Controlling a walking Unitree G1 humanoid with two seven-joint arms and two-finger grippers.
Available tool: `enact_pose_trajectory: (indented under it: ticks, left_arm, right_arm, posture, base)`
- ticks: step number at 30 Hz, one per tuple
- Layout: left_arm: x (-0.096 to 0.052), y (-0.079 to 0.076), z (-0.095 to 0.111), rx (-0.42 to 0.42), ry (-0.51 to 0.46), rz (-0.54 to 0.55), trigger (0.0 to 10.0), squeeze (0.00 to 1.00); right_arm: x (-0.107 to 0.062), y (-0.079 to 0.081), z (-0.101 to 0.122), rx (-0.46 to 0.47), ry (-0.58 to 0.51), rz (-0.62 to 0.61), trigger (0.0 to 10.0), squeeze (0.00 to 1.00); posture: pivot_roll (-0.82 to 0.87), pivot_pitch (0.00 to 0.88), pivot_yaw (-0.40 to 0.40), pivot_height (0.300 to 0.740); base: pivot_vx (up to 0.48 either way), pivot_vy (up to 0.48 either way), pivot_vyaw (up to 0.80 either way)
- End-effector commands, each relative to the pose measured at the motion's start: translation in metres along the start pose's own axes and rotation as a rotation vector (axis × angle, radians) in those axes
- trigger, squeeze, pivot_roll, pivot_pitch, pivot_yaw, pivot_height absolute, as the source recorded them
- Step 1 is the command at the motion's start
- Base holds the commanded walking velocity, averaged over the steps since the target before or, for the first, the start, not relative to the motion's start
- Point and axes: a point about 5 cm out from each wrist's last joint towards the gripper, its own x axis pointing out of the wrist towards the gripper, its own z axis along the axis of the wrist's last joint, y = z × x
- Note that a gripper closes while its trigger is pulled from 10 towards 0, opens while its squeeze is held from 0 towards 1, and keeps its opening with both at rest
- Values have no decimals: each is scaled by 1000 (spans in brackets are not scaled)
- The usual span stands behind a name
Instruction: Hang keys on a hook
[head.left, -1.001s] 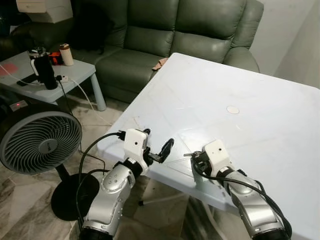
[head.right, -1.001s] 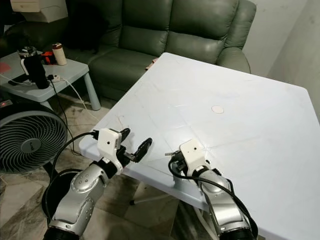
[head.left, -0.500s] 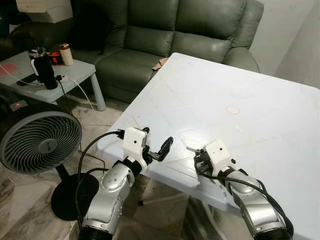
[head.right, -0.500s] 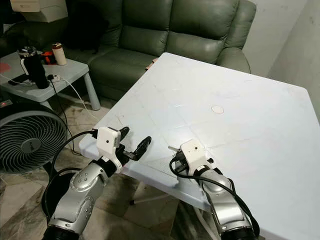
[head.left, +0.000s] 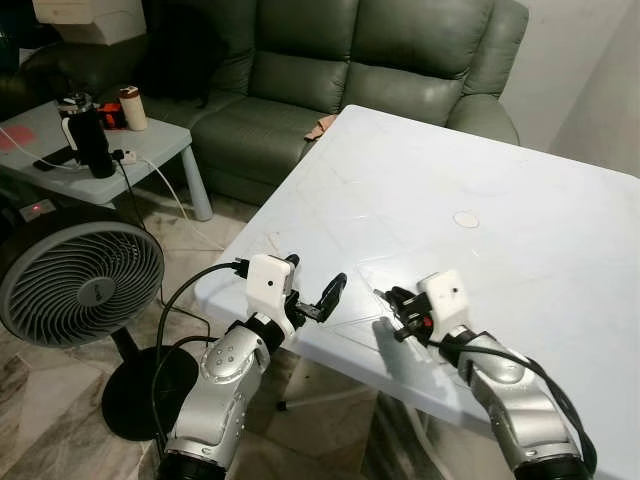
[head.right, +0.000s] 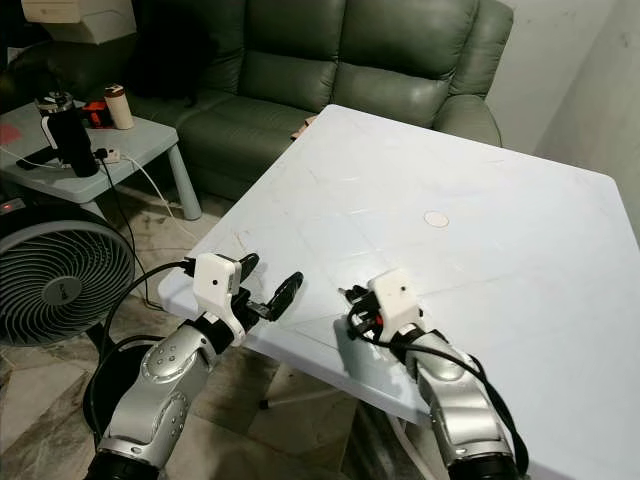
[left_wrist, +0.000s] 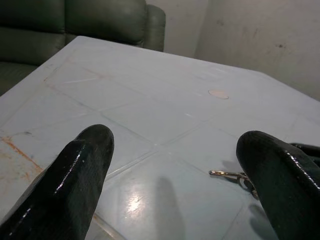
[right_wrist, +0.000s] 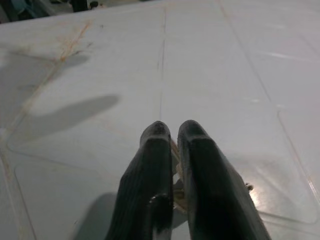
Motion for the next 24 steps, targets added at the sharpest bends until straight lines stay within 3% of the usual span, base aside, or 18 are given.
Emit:
enact_pose_trajectory:
  ticks: [1, 9, 24]
  left_arm:
    - [3, -2, 5, 8, -14, -2, 10000, 0]
    - [4, -2, 6, 9, -15, -7, 10000, 0]
    - [3, -3, 5, 9, -13, -9, 10000, 0]
  right_arm:
    - [0, -2, 7, -6, -35, -4, 10000, 1000]
    - [5, -7, 0, -37, 47, -86, 10000, 1000]
    - [3, -8, -13, -80, 139, -95, 10000, 1000]
  posture:
    - [57, 34, -64, 740]
    - [56, 28, -62, 740]
    - [59, 21, -63, 740]
  base:
    - [0, 0, 0]
    - [0, 0, 0]
    - [0, 0, 0]
